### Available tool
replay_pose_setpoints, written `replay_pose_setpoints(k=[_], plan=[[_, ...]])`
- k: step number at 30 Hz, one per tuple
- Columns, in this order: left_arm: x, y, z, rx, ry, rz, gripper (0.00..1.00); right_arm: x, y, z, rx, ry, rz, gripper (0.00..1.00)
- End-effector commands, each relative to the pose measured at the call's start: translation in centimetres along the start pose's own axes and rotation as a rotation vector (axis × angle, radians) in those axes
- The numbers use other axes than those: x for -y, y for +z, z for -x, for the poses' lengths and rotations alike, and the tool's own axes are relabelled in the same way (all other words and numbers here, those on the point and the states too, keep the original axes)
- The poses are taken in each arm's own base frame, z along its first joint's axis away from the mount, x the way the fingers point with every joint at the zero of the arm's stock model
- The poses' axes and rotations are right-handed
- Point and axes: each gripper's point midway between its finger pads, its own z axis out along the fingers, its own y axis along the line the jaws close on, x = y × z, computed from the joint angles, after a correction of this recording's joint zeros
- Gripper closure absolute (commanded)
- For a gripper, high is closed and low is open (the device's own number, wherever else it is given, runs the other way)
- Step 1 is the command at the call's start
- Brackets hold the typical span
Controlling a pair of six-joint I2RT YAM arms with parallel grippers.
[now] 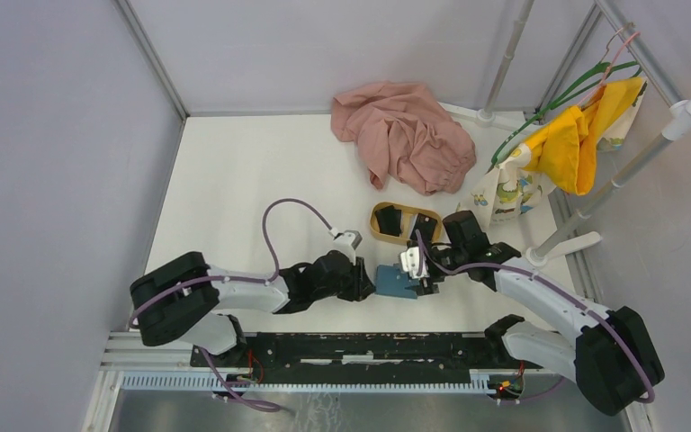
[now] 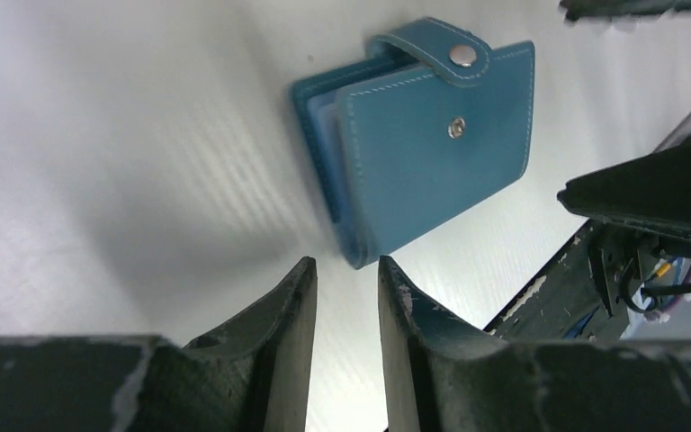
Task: Put the credit cards into the card holder
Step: Close the card holder at the center of the board.
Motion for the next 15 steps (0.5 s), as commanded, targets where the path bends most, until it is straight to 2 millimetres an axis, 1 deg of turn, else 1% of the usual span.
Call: replay_pose_setpoints(k=[1, 2, 4, 5, 7, 8, 10, 13, 15], plan=[[-1.0, -2.5, 3.7, 0.177, -0.061, 0.080, 0.62, 2.3, 0.0, 0.9, 0.005, 0.083, -0.044, 0.32], [-0.6, -3.1, 4.2, 0.194, -0.058, 0.067, 0.63, 2.5, 0.0, 0.8, 0.002, 0.092, -0.046, 0.36], [0.6, -3.8, 5.0, 0.209, -0.041, 0.021, 0.63, 2.7, 0.2, 0.7, 0.003, 0.102, -0.057, 0.42], [1.6, -4.0, 5.5, 0.214, -0.034, -0.012, 0.63, 2.8, 0.3, 0.5, -0.003, 0.104, -0.064, 0.43], [3.7, -4.0, 5.9, 0.195, -0.010, -0.091, 0.66, 3.2, 0.3, 0.0, -0.023, 0.113, -0.081, 0.49], [4.6, -3.8, 6.1, 0.186, -0.003, -0.118, 0.67, 3.3, 0.4, -0.1, -0.032, 0.117, -0.085, 0.51], [5.6, -2.7, 6.0, 0.150, 0.017, -0.144, 0.73, 3.6, 0.4, -0.4, -0.048, 0.124, -0.089, 0.55], [6.1, -1.1, 5.8, 0.116, 0.029, -0.141, 0.82, 3.6, 0.7, -0.9, -0.066, 0.122, -0.087, 0.58], [6.1, -0.1, 5.6, 0.097, 0.032, -0.130, 0.85, 3.5, 0.9, -1.1, -0.077, 0.117, -0.086, 0.60]])
